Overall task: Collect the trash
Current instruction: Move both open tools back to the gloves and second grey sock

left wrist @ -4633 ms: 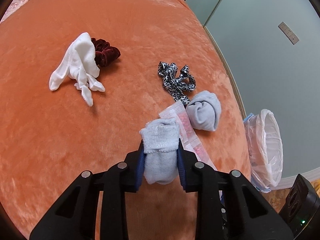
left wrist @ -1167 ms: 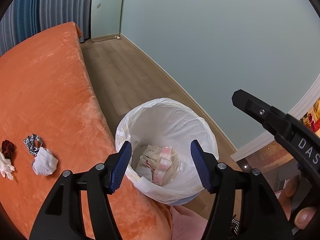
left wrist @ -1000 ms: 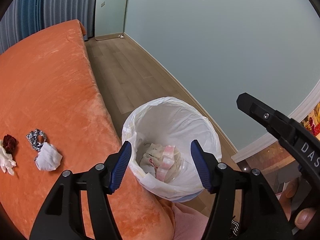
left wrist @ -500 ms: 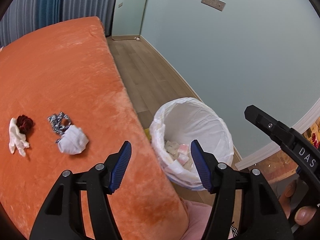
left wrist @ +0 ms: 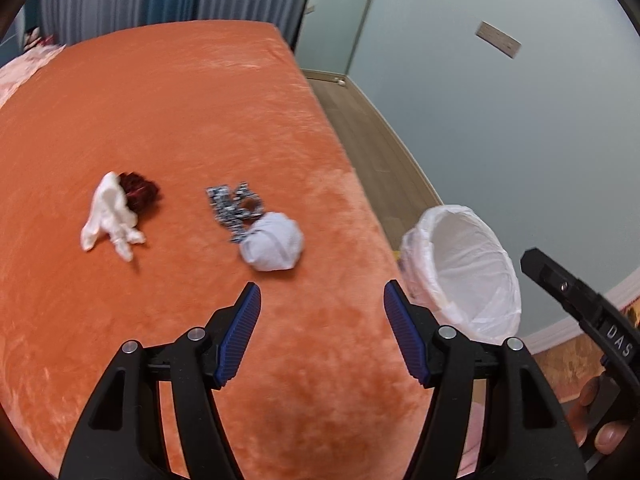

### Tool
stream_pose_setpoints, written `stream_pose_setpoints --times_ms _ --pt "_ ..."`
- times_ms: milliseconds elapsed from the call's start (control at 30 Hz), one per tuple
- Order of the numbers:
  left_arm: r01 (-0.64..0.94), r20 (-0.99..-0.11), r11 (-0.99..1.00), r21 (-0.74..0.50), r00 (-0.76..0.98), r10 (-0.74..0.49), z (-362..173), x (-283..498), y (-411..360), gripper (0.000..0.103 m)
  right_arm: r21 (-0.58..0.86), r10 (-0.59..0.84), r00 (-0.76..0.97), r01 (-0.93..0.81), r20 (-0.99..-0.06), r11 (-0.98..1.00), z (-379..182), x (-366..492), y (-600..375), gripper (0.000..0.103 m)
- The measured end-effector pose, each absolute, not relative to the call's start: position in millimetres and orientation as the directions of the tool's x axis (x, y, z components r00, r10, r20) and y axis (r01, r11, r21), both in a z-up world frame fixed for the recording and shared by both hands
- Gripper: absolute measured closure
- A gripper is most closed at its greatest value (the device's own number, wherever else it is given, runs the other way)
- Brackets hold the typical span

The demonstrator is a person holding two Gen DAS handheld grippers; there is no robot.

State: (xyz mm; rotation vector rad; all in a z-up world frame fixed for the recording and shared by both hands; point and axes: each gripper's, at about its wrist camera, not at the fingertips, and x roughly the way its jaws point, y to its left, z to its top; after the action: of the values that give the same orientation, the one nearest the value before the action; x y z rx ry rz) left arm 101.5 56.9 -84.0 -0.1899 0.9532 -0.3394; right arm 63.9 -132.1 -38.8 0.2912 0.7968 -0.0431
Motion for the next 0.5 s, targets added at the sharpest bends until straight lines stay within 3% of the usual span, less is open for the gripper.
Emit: stream_pose_setpoints --times_ms 267,500 --pt "0.089 -0.783 0.960 -0.267 0.560 -0.270 -99.5 105.4 119.4 0.041 0.219 0.113 0.660 0.080 -0.743 0.972 -57.4 80.2 -81.3 0.068" --pt "0.002 -0.797 0.975 -0.223 0.576 -0.184 -113.5 114.6 164.7 0.029 0.193 0.139 0.618 0.022 -0.774 0.981 -79.4 100.2 -38.6 0.061"
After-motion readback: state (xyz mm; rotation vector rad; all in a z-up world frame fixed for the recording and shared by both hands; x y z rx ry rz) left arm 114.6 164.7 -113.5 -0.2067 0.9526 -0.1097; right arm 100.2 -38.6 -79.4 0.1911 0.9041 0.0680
